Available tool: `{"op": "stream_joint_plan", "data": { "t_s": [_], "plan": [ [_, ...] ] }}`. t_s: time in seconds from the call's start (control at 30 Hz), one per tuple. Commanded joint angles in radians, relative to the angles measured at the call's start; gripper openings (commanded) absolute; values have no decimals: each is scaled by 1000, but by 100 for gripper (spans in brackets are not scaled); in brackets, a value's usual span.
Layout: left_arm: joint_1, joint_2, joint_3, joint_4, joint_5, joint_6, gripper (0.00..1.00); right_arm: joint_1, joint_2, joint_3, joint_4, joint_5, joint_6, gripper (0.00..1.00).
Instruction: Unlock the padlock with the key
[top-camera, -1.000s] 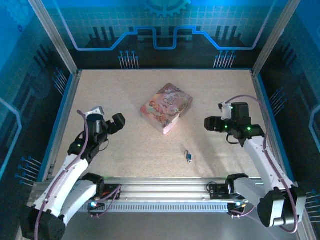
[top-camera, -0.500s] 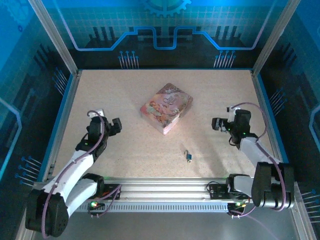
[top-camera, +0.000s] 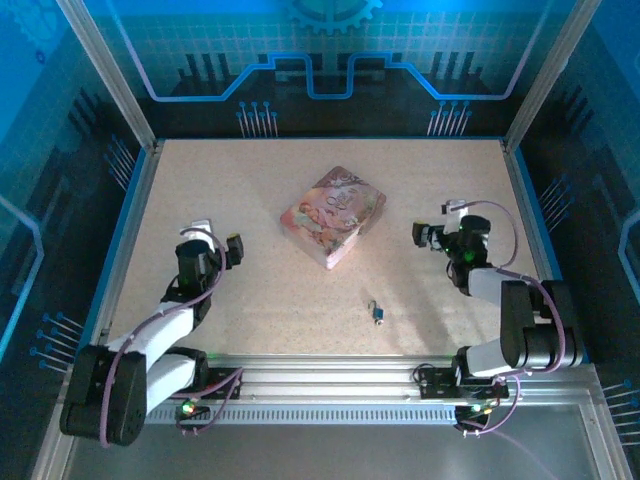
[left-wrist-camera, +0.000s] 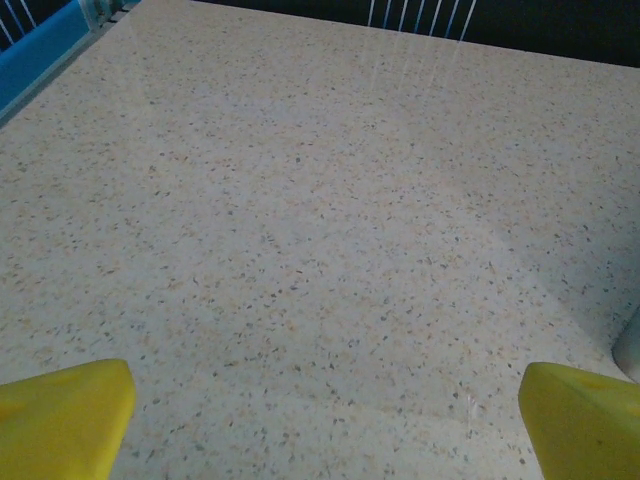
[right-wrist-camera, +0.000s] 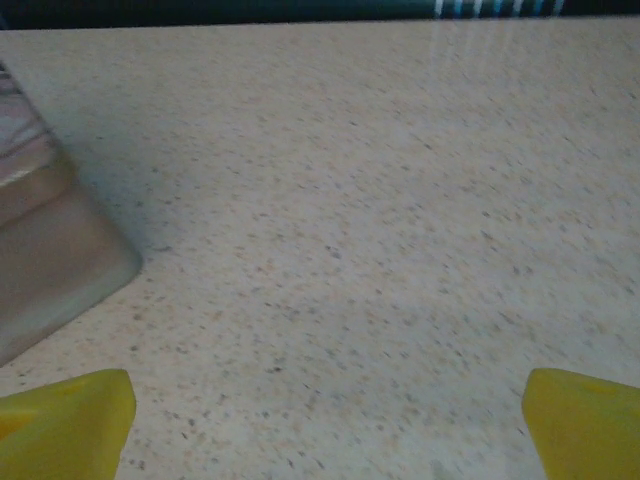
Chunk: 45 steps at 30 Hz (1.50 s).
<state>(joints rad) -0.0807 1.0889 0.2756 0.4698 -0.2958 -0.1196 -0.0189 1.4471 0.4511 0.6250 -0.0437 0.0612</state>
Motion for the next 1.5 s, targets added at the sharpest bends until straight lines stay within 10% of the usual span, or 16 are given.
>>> {"op": "stream_joint_plan", "data": {
  "t_s": [0.0,0.43,1.47],
  "plan": [
    [27,81,-7,190,81,39,99,34,58,-36,165,-19,-66,100],
    [45,479,33,612,184,147,99,53,57,-17,124,19,-74,100],
    [76,459,108,446,201,112,99,64,56,-16,120,41,-78,100]
  ]
}}
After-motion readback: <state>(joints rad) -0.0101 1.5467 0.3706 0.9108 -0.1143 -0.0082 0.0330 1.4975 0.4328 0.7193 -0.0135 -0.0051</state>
